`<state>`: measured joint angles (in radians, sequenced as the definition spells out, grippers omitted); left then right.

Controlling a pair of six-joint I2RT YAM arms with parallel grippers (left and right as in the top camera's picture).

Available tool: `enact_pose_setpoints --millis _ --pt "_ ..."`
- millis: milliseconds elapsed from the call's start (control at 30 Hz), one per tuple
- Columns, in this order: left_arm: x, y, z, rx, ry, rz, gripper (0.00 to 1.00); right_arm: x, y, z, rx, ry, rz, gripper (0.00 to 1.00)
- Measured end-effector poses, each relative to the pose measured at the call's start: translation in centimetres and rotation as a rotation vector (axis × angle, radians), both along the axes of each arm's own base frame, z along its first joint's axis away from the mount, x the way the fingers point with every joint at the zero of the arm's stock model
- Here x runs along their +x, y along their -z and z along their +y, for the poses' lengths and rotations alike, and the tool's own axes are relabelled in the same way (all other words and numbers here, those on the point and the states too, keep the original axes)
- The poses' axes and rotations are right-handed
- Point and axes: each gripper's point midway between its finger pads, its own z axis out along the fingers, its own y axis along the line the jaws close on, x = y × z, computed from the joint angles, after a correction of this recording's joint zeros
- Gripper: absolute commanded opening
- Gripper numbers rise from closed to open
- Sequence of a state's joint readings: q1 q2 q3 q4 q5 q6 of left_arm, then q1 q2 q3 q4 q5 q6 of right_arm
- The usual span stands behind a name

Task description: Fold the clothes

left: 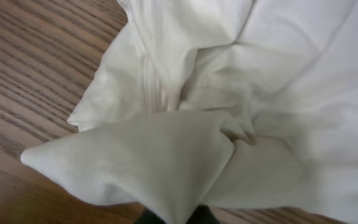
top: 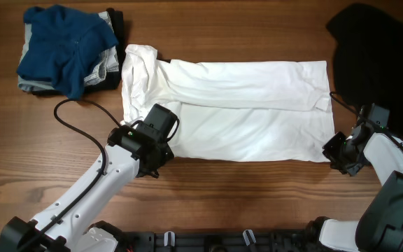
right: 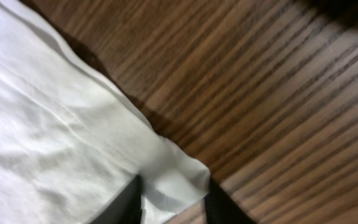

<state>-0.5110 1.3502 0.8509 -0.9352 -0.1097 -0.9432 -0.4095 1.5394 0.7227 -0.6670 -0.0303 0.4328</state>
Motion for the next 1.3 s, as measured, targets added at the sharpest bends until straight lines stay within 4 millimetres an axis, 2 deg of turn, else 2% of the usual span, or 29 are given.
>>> enact_pose_setpoints --millis 67,300,400,433,567,633,700,933,1100,1200,1300 --pt "0.1 0.0 0.1 0.008 -0.001 -0.005 0.04 0.0 0.1 0.0 0.004 0.012 0.000 0.04" --pt "0.3 -0.1 0.3 0.020 -0.003 -0.014 0.04 0.2 0.1 0.5 0.047 0.048 0.002 0.04" --pt "-0.7 -0.6 0.8 0.043 0.001 0.027 0.04 -1.0 -0.9 1.5 0.101 0.040 0.068 0.04" --pt "-0.8 -1.3 1.0 0.050 0.004 0.039 0.04 -1.3 -1.5 1.7 0.114 0.037 0.085 0.04" --pt "-0.6 -4.8 0.8 0.032 0.008 0.008 0.04 -0.9 -6.2 1.8 0.098 0.015 0.024 0.04" --pt "-0.9 -5.1 1.0 0.036 0.014 0.011 0.04 -1.0 -7.7 1.8 0.081 0.008 -0.020 0.05" --pt "-0.3 -5.1 0.7 0.030 0.043 -0.011 0.04 -0.4 -9.0 1.6 0.049 0.002 -0.093 0.04" --pt "5.8 -7.3 0.8 0.100 0.054 -0.298 0.04 3.5 -10.0 -0.1 -0.027 -0.030 -0.251 0.04" --pt "11.7 -10.6 -0.4 0.118 0.086 -0.572 0.04 6.3 -9.8 -1.3 -0.059 -0.037 -0.320 0.04" --pt "13.5 -10.1 -0.4 0.142 0.088 -0.598 0.04 7.8 -9.2 -1.5 -0.067 -0.060 -0.349 0.04" --pt "15.4 -7.9 0.0 0.182 0.100 -0.577 0.04 10.7 -8.2 -0.8 -0.071 -0.117 -0.398 0.04"
